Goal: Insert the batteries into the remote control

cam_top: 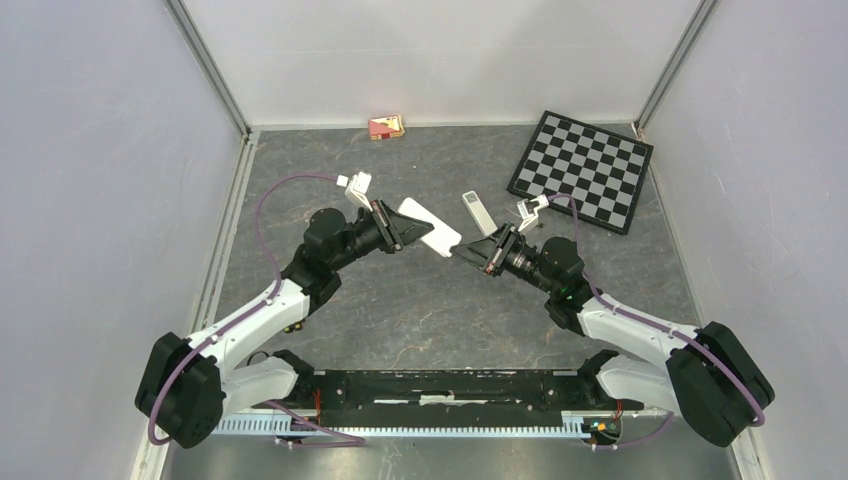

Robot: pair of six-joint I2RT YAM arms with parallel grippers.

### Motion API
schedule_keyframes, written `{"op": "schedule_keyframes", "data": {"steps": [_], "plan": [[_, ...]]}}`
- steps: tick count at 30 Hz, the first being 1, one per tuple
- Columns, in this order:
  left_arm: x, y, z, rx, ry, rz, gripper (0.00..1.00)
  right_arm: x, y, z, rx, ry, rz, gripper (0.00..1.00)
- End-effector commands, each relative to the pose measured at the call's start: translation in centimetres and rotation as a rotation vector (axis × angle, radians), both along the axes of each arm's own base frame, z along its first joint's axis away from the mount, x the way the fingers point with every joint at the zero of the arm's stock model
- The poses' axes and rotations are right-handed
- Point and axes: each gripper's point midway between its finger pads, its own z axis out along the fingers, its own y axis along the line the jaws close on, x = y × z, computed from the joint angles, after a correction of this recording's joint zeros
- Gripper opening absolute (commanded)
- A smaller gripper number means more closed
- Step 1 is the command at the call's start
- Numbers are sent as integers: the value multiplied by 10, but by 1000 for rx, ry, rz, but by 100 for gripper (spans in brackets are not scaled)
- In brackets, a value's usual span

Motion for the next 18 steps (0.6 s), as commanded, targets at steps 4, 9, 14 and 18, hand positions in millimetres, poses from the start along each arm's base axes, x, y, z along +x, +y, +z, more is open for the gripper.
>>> {"op": "schedule_keyframes", "data": {"steps": [4, 9, 14, 18], "plan": [[-5, -5, 13, 6, -72, -41, 2, 4, 0, 6, -14, -23, -15, 11], [-3, -3, 15, 8, -42, -22, 2, 3, -1, 6, 12, -36, -18, 13], [-4, -4, 8, 22, -21, -28, 2, 3, 2, 21, 58, -85, -3, 22], [-8, -9, 5, 22, -26, -72, 2, 3, 5, 19, 72, -60, 10, 18]]}}
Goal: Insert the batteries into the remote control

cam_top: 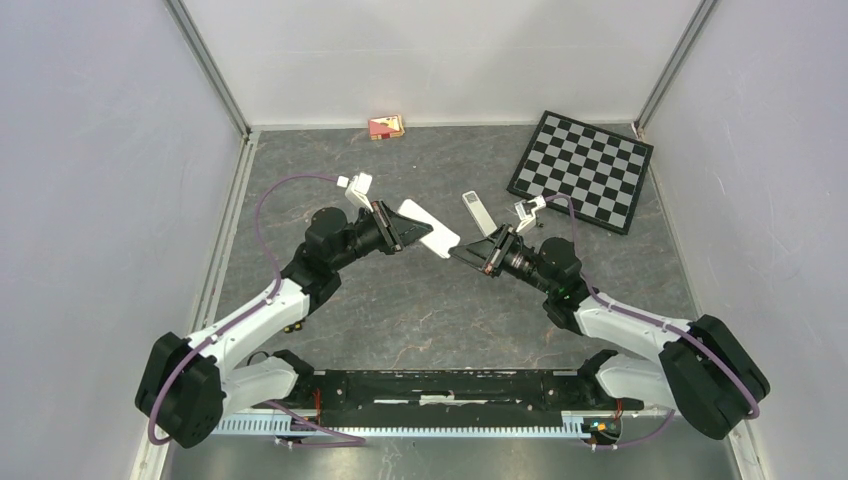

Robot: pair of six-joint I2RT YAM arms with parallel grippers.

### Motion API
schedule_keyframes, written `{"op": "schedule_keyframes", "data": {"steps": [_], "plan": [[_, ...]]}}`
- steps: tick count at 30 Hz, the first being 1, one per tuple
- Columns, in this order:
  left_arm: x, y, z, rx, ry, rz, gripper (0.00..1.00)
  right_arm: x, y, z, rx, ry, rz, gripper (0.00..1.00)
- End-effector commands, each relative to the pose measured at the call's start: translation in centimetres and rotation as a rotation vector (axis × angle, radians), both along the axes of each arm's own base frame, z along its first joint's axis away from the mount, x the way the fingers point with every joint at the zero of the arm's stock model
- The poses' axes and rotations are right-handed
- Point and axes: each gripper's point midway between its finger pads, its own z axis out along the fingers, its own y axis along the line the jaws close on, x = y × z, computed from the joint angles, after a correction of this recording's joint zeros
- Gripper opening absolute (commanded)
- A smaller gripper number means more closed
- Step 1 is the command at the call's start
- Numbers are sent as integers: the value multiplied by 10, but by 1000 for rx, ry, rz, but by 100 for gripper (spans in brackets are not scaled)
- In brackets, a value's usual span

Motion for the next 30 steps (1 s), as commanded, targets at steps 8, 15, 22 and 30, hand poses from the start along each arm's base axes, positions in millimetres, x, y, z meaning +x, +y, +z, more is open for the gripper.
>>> {"op": "schedule_keyframes", "data": {"steps": [8, 15, 22, 30], "plan": [[-6, -11, 9, 48, -80, -96, 2, 3, 4, 22, 61, -37, 1, 17], [-8, -16, 14, 34, -91, -134, 2, 4, 9, 31, 107, -40, 23, 27], [-8, -17, 8, 52, -85, -140, 2, 8, 13, 29, 92, -38, 28, 38], [9, 1, -10, 150, -44, -2, 2, 9, 10, 9, 53, 0, 9, 14]]}}
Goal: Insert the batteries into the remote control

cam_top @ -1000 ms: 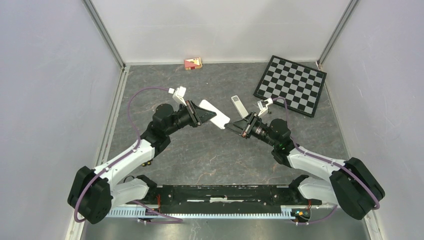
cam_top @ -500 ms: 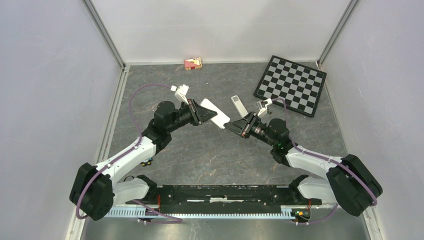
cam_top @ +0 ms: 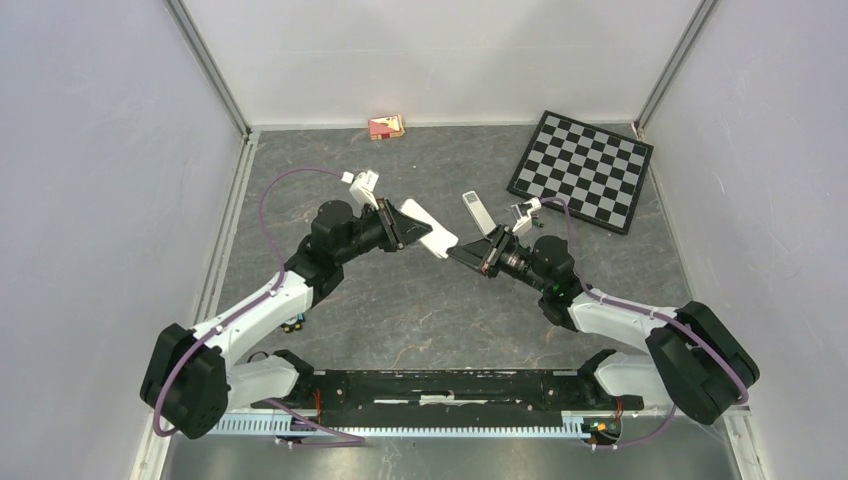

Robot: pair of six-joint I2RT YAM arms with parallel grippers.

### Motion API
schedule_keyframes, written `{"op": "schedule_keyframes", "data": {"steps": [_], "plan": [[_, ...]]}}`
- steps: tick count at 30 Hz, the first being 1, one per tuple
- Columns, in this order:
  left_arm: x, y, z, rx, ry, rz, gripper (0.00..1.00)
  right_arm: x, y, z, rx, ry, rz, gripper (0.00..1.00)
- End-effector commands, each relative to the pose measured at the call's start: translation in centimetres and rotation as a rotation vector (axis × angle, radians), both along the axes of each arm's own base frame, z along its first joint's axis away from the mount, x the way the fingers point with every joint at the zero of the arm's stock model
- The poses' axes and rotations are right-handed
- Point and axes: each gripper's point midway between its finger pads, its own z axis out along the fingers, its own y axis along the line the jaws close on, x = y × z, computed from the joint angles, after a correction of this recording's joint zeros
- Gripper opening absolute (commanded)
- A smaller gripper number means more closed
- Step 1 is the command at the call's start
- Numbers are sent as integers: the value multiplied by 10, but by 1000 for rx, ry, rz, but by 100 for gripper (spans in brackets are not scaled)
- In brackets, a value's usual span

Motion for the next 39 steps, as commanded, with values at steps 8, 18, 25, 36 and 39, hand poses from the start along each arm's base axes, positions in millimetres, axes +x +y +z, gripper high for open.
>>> {"op": "schedule_keyframes", "data": {"steps": [8, 18, 25, 36, 39], "plan": [[10, 16, -29, 150, 17, 103, 2, 2, 2, 4, -7, -61, 2, 0], [22, 47, -86, 278, 114, 270, 2, -1, -8, -77, -152, 58, -15, 0], [16, 46, -74, 244, 93, 253, 2, 1, -26, -140, -384, 149, -60, 2], [7, 54, -41, 190, 40, 259, 2, 26, -43, -128, -567, 91, -138, 42], [5, 60, -31, 189, 28, 281, 2, 43, -62, -113, -643, 51, -211, 41]]}}
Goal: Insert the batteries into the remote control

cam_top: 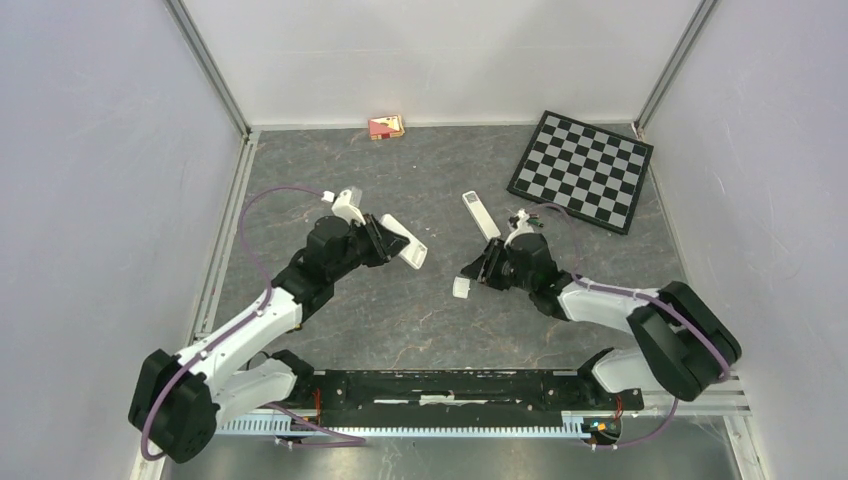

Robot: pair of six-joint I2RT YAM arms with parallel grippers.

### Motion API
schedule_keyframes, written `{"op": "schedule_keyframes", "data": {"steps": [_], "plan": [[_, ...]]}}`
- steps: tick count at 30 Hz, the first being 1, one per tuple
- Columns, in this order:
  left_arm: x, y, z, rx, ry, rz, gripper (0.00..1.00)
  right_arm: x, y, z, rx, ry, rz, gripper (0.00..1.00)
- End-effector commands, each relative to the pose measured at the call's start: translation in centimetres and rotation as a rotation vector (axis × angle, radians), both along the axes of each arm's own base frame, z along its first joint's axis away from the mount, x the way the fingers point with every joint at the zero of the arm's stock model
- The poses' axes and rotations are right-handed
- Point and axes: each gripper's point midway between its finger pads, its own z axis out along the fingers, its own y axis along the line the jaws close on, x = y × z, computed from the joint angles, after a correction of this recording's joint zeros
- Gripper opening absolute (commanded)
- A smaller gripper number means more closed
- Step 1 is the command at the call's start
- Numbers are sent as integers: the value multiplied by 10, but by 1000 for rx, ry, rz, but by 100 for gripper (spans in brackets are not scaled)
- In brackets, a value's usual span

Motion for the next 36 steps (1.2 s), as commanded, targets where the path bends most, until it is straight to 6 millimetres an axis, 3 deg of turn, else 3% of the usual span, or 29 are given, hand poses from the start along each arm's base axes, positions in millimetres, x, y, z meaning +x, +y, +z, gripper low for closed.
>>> {"op": "schedule_keyframes", "data": {"steps": [1, 7, 12, 18, 21, 25, 30, 36], "plan": [[0, 12, 24, 3, -70, 34, 2, 40, -32, 32, -162, -136, -102, 41], [-10, 5, 47, -55, -129, -26, 2, 94, -123, 46, -573, -213, -281, 41], [-23, -13, 66, -112, -184, -163, 2, 128, -158, 42, -812, -225, -189, 51], [-47, -33, 80, -137, -272, -378, 2, 163, -161, 22, -901, -212, 25, 50], [-58, -39, 87, -151, -317, -465, 2, 172, -163, 8, -964, -191, 128, 51], [-75, -44, 95, -184, -377, -560, 2, 183, -168, 5, -1013, -196, 174, 55], [-85, -46, 102, -201, -429, -619, 2, 186, -169, -3, -998, -199, 282, 56], [-87, -45, 108, -206, -446, -624, 2, 172, -182, -18, -999, -158, 364, 56]]}}
